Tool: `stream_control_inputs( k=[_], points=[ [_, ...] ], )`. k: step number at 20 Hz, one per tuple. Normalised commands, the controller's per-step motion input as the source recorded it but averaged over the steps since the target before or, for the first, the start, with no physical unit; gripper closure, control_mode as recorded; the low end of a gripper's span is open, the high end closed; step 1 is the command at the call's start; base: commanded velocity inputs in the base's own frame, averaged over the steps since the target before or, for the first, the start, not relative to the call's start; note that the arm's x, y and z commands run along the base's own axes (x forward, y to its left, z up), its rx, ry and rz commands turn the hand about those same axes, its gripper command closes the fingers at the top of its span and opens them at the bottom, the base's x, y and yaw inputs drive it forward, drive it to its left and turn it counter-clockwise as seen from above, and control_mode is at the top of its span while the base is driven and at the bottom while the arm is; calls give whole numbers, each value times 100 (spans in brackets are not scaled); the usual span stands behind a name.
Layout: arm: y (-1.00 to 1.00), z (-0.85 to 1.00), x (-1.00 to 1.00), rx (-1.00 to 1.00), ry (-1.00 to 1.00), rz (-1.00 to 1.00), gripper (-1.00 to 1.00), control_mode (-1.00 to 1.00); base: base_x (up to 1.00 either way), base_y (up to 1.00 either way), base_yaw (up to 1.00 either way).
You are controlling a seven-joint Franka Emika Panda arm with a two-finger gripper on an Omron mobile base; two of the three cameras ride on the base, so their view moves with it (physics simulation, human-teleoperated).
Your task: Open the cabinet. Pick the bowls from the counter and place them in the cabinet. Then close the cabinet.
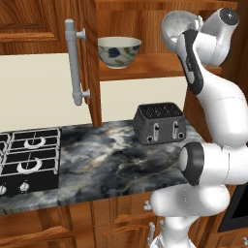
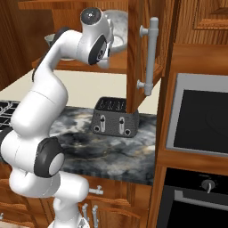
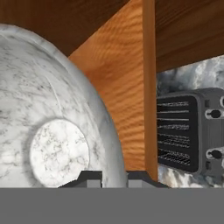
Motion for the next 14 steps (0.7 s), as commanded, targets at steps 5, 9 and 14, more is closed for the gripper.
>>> stream_control_inputs(
  k=[5,9,14],
  points=[
    [0,0,-10,-3,14,0,100,-100,0,0,0],
    [0,-2,-1,-2,16,0,100,-100,0,0,0],
    [0,0,6,-1,18,0,100,-100,0,0,0]
  ],
)
